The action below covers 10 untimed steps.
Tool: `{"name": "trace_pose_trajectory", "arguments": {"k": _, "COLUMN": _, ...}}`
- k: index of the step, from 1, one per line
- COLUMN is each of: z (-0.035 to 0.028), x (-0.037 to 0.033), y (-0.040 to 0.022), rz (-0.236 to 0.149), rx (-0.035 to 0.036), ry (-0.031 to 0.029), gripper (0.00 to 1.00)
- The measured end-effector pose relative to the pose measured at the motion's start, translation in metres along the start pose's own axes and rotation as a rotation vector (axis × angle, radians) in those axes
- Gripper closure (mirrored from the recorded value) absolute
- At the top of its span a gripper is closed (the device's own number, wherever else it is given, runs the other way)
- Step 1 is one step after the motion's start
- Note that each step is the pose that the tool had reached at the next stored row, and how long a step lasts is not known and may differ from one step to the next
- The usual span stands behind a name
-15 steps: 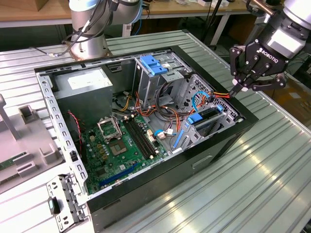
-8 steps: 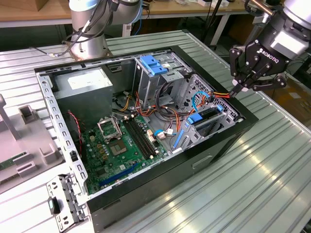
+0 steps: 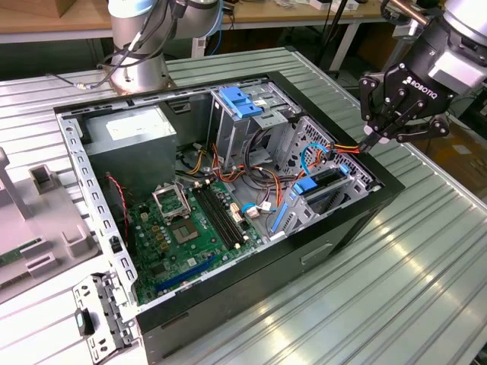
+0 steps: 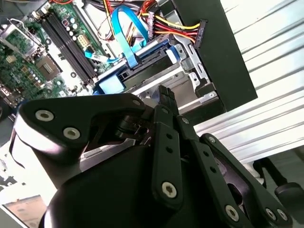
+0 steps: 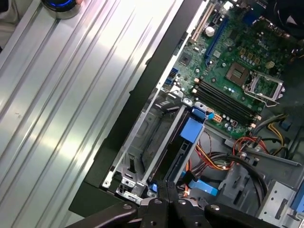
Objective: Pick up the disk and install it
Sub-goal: 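Insert the first disk wire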
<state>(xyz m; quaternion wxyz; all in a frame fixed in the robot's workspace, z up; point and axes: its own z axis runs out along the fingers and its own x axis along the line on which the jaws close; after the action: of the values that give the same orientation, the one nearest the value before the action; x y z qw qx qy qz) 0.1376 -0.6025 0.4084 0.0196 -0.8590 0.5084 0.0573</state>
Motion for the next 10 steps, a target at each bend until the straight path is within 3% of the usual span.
{"name": "trace_pose_trajectory", "arguments": {"k": 7, "z": 0.0001, "x": 0.0000, "y": 0.0000, "rz": -0.095, "rx": -0.0113, "ry": 0.0023, "gripper": 0.89}}
{"name": "trace_pose_trajectory", "arguments": {"k": 8, "z": 0.0001, "x": 0.0000, "y": 0.0000, "rz": -0.118, "rx": -0.0140, "ry": 0.0029, "gripper": 0.89}}
{"name": "trace_pose_trajectory", "arguments": {"k": 10, "z": 0.0001, "x": 0.0000, "y": 0.0000, "rz": -0.213, "rx": -0.0254, "ry": 0.0053, "gripper": 0.89}}
